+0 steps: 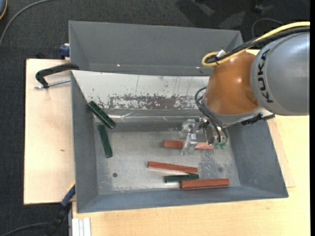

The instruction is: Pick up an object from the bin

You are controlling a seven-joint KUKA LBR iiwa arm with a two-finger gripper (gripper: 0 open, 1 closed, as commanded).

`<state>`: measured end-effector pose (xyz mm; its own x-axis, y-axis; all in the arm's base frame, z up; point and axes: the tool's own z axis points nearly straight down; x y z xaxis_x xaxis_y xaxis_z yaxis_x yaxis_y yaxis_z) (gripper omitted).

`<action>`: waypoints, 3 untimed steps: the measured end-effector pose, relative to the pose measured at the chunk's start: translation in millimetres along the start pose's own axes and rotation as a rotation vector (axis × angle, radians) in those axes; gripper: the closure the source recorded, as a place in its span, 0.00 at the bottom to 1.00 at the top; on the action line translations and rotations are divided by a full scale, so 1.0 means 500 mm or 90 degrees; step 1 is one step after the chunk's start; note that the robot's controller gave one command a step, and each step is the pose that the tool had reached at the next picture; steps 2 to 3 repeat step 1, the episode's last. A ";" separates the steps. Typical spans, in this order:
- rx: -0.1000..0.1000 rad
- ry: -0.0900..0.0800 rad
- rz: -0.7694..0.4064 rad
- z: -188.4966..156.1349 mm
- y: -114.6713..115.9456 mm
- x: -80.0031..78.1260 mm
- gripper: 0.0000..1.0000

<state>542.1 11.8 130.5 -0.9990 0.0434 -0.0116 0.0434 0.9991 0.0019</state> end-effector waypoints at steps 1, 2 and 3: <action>0.000 0.002 -0.001 -0.032 0.001 -0.004 1.00; 0.000 0.002 -0.001 -0.032 0.001 -0.004 1.00; 0.000 0.002 -0.001 -0.032 0.001 -0.004 1.00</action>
Offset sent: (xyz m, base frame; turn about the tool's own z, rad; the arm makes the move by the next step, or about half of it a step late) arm -0.0001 -0.0001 0.0140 0.0000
